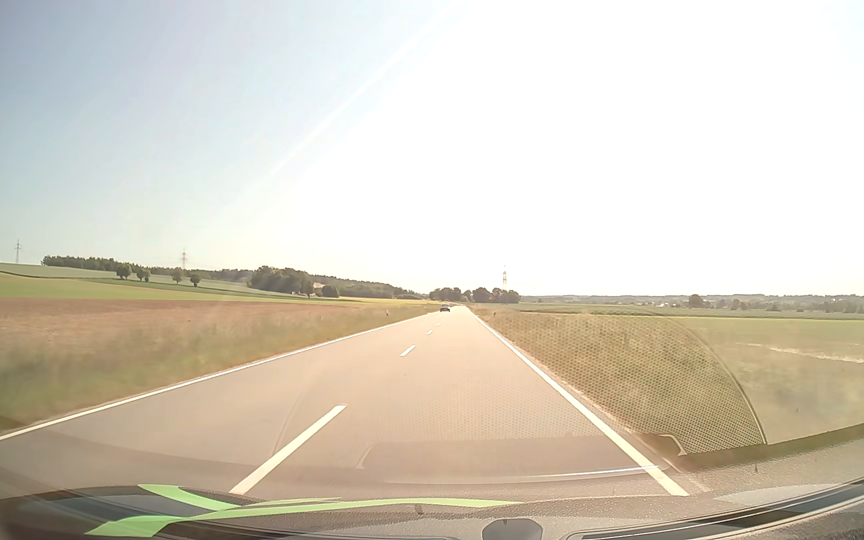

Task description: Follow the waypoints while adhering to traffic rules and regulations

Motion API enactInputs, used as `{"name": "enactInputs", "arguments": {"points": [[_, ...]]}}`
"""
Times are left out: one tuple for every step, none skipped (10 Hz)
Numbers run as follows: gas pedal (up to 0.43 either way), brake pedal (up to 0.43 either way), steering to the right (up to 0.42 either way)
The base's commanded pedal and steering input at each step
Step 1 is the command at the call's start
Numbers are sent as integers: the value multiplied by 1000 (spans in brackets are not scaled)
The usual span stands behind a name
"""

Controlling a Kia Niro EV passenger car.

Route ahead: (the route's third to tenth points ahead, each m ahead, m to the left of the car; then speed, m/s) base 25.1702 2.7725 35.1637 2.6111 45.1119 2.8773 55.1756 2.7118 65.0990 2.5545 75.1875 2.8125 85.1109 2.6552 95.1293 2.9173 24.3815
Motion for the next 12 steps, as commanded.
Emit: {"name": "enactInputs", "arguments": {"points": [[248,0,-1],[240,0,-1],[197,0,-1],[189,0,-1],[189,0,-1],[197,0,-1],[197,0,-1],[209,0,-1],[209,0,-1],[220,0,-2],[228,0,-2],[240,0,-2]]}}
